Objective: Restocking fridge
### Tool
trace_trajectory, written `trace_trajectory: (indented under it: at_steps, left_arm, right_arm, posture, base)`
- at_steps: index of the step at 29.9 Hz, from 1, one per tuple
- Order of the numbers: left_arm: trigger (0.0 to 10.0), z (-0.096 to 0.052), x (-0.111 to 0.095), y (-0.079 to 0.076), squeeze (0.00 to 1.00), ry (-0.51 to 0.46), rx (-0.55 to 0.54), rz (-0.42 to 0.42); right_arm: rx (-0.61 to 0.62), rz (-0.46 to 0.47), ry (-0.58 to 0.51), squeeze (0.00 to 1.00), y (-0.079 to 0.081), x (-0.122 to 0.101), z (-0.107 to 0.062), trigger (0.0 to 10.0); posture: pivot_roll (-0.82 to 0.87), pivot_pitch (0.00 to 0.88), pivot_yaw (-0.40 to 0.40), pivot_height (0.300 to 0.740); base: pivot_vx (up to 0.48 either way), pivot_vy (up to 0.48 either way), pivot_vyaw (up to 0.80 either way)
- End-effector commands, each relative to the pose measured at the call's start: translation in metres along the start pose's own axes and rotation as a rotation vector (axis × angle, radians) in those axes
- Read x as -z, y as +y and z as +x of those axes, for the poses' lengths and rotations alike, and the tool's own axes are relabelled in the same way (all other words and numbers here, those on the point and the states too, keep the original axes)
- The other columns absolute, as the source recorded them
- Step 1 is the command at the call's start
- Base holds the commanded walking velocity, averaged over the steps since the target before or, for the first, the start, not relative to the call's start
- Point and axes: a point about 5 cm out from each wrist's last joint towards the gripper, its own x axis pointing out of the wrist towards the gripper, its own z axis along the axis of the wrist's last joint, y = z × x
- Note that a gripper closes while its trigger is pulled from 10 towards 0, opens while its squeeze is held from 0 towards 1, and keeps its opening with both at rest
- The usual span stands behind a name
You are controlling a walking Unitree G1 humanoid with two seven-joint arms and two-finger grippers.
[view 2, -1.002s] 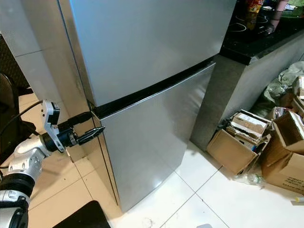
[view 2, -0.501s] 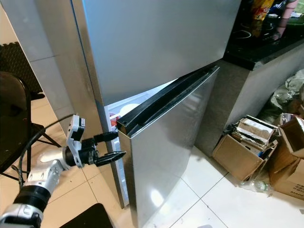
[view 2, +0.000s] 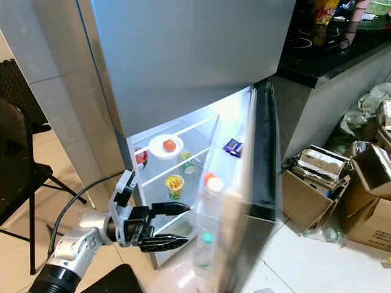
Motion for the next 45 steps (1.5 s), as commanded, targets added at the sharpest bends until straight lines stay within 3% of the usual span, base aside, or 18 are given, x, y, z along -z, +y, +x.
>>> trace_trajectory:
  at_steps: [1, 6, 10, 15, 23, 27, 29, 31, 35, 39, 44, 45]
  left_arm:
    - [10.0, -0.012, 0.006, 0.003, 0.00, 0.037, -0.074, -0.013]
    - [10.0, -0.039, 0.033, 0.005, 0.00, 0.120, -0.227, -0.068]
    - [10.0, -0.070, 0.072, 0.001, 0.00, 0.203, -0.420, -0.181]
    - [10.0, -0.085, 0.091, -0.004, 0.00, 0.234, -0.538, -0.240]
    - [10.0, -0.119, 0.142, -0.022, 0.00, 0.295, -0.977, -0.402]
    - [10.0, -0.125, 0.153, -0.030, 0.00, 0.329, -1.061, -0.438]
    - [10.0, -0.132, 0.170, -0.044, 0.00, 0.370, -1.163, -0.506]
    - [10.0, -0.132, 0.170, -0.044, 0.00, 0.370, -1.163, -0.506]
    - [10.0, -0.135, 0.194, -0.069, 0.00, 0.447, -1.233, -0.592]
    - [10.0, -0.136, 0.202, -0.078, 0.00, 0.471, -1.262, -0.621]
    - [10.0, -0.136, 0.208, -0.086, 0.00, 0.486, -1.286, -0.632]
    - [10.0, -0.136, 0.208, -0.086, 0.00, 0.486, -1.286, -0.632]
  right_arm:
    - [0.002, 0.008, -0.003, 0.00, 0.000, -0.001, 0.000, 10.0]
    - [-0.002, 0.007, 0.001, 0.00, 0.003, 0.000, 0.001, 10.0]
    - [-0.006, 0.007, 0.001, 0.00, 0.005, 0.000, 0.002, 10.0]
    - [-0.010, 0.013, -0.012, 0.00, 0.006, -0.002, 0.002, 10.0]
    - [-0.069, -0.102, -0.139, 0.00, 0.014, -0.035, 0.005, 10.0]
    - [-0.109, -0.125, -0.199, 0.00, 0.019, -0.052, 0.005, 10.0]
    - [-0.223, -0.135, -0.313, 0.00, 0.032, -0.084, 0.003, 10.0]
    - [-0.223, -0.135, -0.313, 0.00, 0.032, -0.084, 0.003, 10.0]
    - [-0.369, -0.153, -0.474, 0.00, 0.045, -0.128, -0.006, 10.0]
    - [-0.344, -0.224, -0.544, 0.00, 0.044, -0.150, -0.013, 10.0]
    - [-0.159, -0.431, -0.673, 0.00, 0.031, -0.194, -0.032, 10.0]
    - [-0.159, -0.431, -0.673, 0.00, 0.031, -0.194, -0.032, 10.0]
  posture:
    - [-0.13, 0.000, -0.012, 0.740]
    - [-0.13, 0.000, -0.007, 0.740]
    - [-0.12, 0.000, -0.007, 0.740]
    - [-0.12, 0.000, -0.008, 0.740]
    - [-0.12, 0.000, -0.009, 0.740]
    - [-0.12, 0.000, -0.006, 0.740]
    - [-0.13, 0.000, -0.005, 0.740]
    - [-0.13, 0.000, -0.005, 0.740]
    - [-0.12, 0.000, -0.007, 0.740]
    - [-0.12, 0.000, -0.007, 0.740]
    - [-0.11, 0.000, -0.011, 0.740]
    - [-0.11, 0.000, -0.011, 0.740]
  base:
    - [0.000, 0.000, 0.00]
    - [0.000, 0.000, 0.00]
    - [0.000, 0.000, 0.00]
    - [0.000, 0.000, 0.00]
    - [0.000, 0.000, 0.00]
    - [0.000, 0.000, 0.00]
    - [0.000, 0.000, 0.00]
    - [0.000, 0.000, 0.00]
    - [0.000, 0.000, 0.00]
    - [0.000, 0.000, 0.00]
    - [0.000, 0.000, 0.00]
    - [0.000, 0.000, 0.00]
